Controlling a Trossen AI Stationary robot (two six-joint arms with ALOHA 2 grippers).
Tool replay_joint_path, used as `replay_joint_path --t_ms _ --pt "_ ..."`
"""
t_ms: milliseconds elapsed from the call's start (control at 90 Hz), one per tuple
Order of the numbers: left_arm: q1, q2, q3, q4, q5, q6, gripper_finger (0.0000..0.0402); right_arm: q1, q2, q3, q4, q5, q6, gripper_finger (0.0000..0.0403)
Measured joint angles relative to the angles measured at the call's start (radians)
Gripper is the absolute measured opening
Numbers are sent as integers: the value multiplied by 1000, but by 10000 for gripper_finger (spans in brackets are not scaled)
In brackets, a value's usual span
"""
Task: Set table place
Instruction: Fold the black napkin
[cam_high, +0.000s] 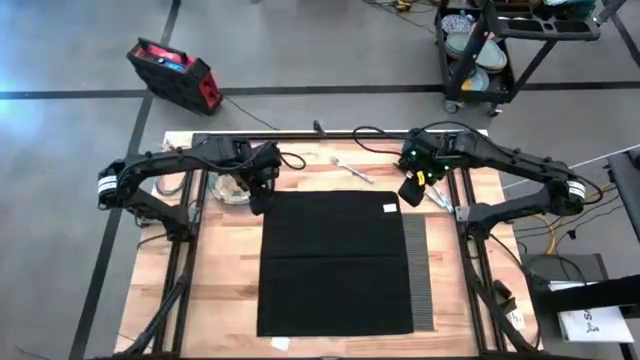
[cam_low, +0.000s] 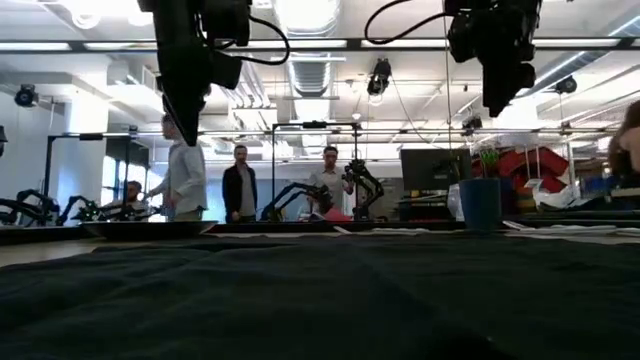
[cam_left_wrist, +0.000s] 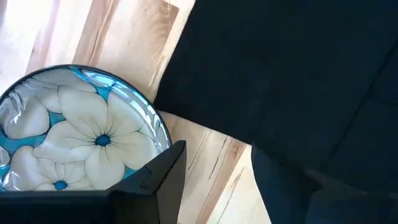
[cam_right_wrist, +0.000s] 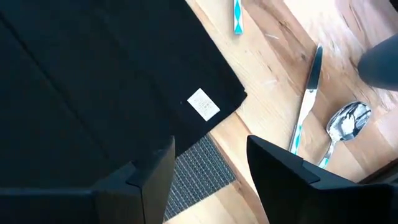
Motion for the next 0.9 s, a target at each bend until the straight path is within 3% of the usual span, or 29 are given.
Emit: replay_joint_path --t_ms 733,900 --pt "0 -3 0 7 3 -3 165 0 -1 0 26 1 -9 182" --pt "17 -5 -76 212 -15 13 169 0 -1 -11 65 1 0 181"
